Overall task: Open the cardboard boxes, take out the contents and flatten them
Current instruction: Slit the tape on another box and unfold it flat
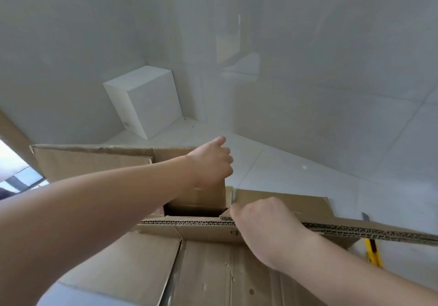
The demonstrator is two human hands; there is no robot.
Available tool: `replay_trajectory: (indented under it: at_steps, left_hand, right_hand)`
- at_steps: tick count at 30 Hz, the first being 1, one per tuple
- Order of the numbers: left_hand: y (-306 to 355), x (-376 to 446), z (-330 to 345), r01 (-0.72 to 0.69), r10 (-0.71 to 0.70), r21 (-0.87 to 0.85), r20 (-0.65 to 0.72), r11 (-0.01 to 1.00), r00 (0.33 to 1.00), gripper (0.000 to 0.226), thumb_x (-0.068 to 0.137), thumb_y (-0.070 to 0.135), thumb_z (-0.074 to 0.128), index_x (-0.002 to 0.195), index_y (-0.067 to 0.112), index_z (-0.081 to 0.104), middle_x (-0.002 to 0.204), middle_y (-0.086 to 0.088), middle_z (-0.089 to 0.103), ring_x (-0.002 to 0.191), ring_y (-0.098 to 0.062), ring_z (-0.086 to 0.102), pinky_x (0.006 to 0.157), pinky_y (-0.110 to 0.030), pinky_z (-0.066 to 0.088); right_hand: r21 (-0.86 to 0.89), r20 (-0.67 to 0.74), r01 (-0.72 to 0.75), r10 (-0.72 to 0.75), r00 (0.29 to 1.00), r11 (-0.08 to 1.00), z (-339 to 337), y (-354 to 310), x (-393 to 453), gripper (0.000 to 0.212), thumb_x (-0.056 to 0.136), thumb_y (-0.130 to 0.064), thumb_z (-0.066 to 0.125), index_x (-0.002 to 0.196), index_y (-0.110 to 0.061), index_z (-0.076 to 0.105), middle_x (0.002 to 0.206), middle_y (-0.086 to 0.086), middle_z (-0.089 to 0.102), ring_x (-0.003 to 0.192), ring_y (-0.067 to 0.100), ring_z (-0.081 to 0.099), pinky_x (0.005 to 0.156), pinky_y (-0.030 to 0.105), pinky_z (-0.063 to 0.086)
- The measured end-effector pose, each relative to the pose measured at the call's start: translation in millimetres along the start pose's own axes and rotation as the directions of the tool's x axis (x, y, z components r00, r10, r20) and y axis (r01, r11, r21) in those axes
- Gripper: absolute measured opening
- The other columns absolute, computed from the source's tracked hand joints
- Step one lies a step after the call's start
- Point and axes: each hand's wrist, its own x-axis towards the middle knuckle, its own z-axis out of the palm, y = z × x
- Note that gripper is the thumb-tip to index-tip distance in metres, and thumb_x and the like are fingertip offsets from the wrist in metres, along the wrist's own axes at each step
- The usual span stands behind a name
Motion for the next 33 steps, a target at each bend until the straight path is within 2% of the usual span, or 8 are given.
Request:
replay_trajectory:
  at_steps: [5,8,10,13,18,22,26,33]
  left_hand:
    - [-5,-36,9,0.020,-0.039,-0.289,-0.060,0.957,0.997,0.037,0.089,0.011,0.051,0.123,0.025,0.051,0.132,0.000,0.042,0.105,-0.020,0.052,0.081,-0.033,0.045]
    - [-5,-53,4,0.188,-0.229,-0.597,0.007,0.780,0.973,0.065,0.089,0.005,0.045,0.144,0.033,0.025,0.154,0.008,0.001,0.108,-0.022,0.055,0.082,-0.039,0.050]
    - [-11,-68,13,0.297,-0.384,-0.716,0.044,0.631,0.922,0.062,0.089,0.010,0.050,0.143,0.033,0.029,0.155,0.008,0.009,0.108,-0.022,0.056,0.085,-0.038,0.049]
    - [-25,-99,39,0.505,-0.451,-0.618,0.258,0.603,0.854,0.026,0.097,0.042,0.041,0.118,0.034,0.053,0.118,0.008,0.059,0.101,-0.020,0.058,0.083,-0.034,0.047]
    - [-25,-164,75,0.485,-0.469,-0.812,0.307,0.325,0.828,0.054,0.072,0.076,0.027,0.094,0.038,0.058,0.084,0.013,0.063,0.082,-0.012,0.059,0.075,-0.029,0.047]
    - [-8,-187,82,0.555,-0.436,-0.651,0.358,0.518,0.826,0.071,0.055,0.089,0.047,0.113,0.048,0.046,0.100,0.026,0.059,0.086,-0.004,0.055,0.073,-0.023,0.043]
    - [2,-162,86,0.647,-0.686,-0.653,0.260,0.393,0.679,0.052,0.072,0.071,0.058,0.113,0.039,0.057,0.094,0.014,0.067,0.091,-0.014,0.059,0.072,-0.026,0.043]
    - [-22,-141,65,0.598,-0.680,-0.607,0.125,0.524,0.722,0.040,0.083,0.060,0.057,0.092,0.023,0.065,0.080,0.004,0.066,0.082,-0.020,0.060,0.065,-0.028,0.040]
  right_hand:
    - [0.028,-0.038,-0.041,0.042,0.998,0.999,-3,6,7,0.035,0.082,0.006,0.041,0.113,-0.009,0.046,0.082,0.005,0.052,0.067,0.028,0.047,0.048,0.030,0.030]
    - [0.082,-0.016,-0.052,0.053,0.998,0.995,-2,8,12,0.028,0.084,0.005,0.039,0.104,-0.014,0.045,0.090,0.006,0.060,0.080,0.030,0.059,0.053,0.030,0.030]
    - [0.097,-0.005,-0.082,0.083,0.997,0.992,3,12,15,0.021,0.086,0.002,0.040,0.094,-0.017,0.037,0.071,-0.001,0.046,0.073,0.030,0.050,0.047,0.027,0.020]
    - [0.067,-0.011,-0.137,0.138,0.990,0.988,9,21,21,0.018,0.091,-0.006,0.045,0.087,-0.019,0.033,0.062,-0.004,0.029,0.063,0.028,0.038,0.046,0.027,0.016]
    - [0.156,-0.050,-0.210,0.220,0.974,0.965,11,37,34,0.001,0.094,-0.018,0.052,0.093,-0.019,0.052,0.073,0.000,0.054,0.071,0.026,0.049,0.054,0.031,0.030]
    - [0.207,-0.041,-0.263,0.277,0.960,0.942,9,51,46,0.020,0.094,-0.037,0.056,0.085,-0.019,0.052,0.076,-0.001,0.055,0.075,0.023,0.052,0.062,0.030,0.035]
    - [0.156,-0.068,-0.285,0.298,0.952,0.946,14,50,51,0.032,0.095,-0.041,0.052,0.074,-0.021,0.039,0.066,-0.004,0.042,0.075,0.026,0.051,0.062,0.031,0.035]
    - [0.170,-0.170,-0.294,0.322,0.931,0.940,0,60,41,0.034,0.094,-0.046,0.053,0.077,-0.020,0.039,0.068,-0.004,0.045,0.070,0.023,0.046,0.061,0.032,0.035]
